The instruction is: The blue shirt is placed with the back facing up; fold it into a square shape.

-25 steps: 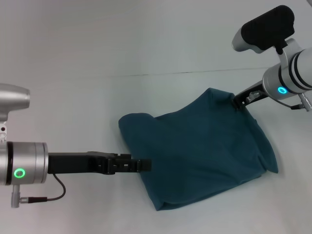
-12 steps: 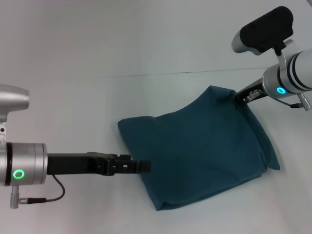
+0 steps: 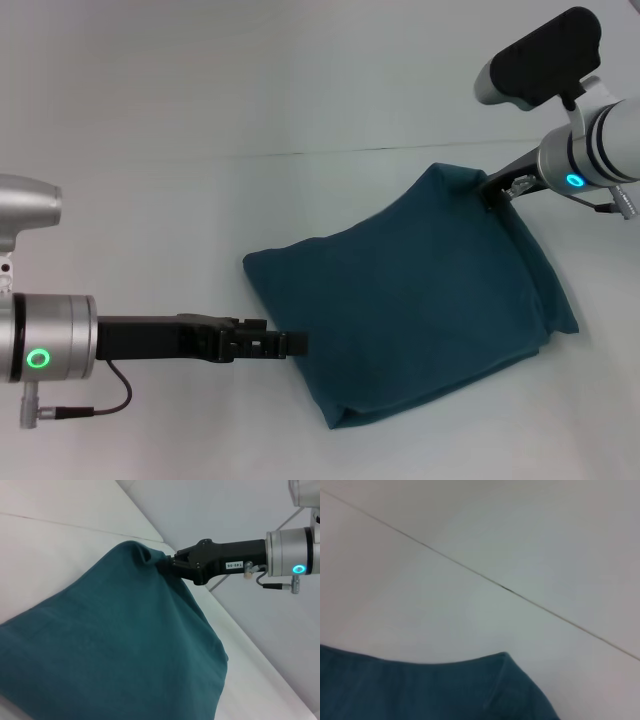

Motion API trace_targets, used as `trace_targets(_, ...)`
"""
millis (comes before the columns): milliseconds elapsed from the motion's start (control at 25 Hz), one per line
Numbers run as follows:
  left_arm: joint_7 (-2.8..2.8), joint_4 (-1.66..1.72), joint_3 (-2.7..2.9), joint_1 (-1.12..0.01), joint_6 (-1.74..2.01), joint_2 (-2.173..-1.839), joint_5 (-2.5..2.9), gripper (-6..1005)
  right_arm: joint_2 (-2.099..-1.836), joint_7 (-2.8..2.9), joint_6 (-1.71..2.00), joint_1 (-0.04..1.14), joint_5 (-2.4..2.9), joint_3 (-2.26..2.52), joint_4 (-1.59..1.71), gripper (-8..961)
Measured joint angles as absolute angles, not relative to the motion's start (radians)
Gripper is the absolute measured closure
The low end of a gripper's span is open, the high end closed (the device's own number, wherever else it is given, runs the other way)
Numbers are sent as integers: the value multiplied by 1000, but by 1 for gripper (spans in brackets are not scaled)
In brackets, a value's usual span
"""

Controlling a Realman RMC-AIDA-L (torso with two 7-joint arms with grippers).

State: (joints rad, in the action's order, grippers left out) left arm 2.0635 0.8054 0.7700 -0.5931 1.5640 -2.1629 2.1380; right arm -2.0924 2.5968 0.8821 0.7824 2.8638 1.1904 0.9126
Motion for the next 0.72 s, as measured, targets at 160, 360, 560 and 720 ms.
trace_targets(160, 2063, 806, 770, -593, 1563, -2163, 2138, 49, -2091, 2603, 890, 797, 2859, 1181, 896, 887)
trace_targets(360, 2055, 804, 770, -593, 1563, -2163, 2139, 49, -2088, 2607, 940, 798, 2858, 1145, 910, 846)
trace_targets(560, 2046, 803, 770, -592, 1563, -2163, 2139, 49, -2086, 2603, 1017, 785, 2858, 1079, 971, 739)
trace_targets(720, 2041, 802, 770, -592, 1563, -2163, 2141, 49, -2085, 2575, 1163, 765, 2856, 1015, 1056, 653)
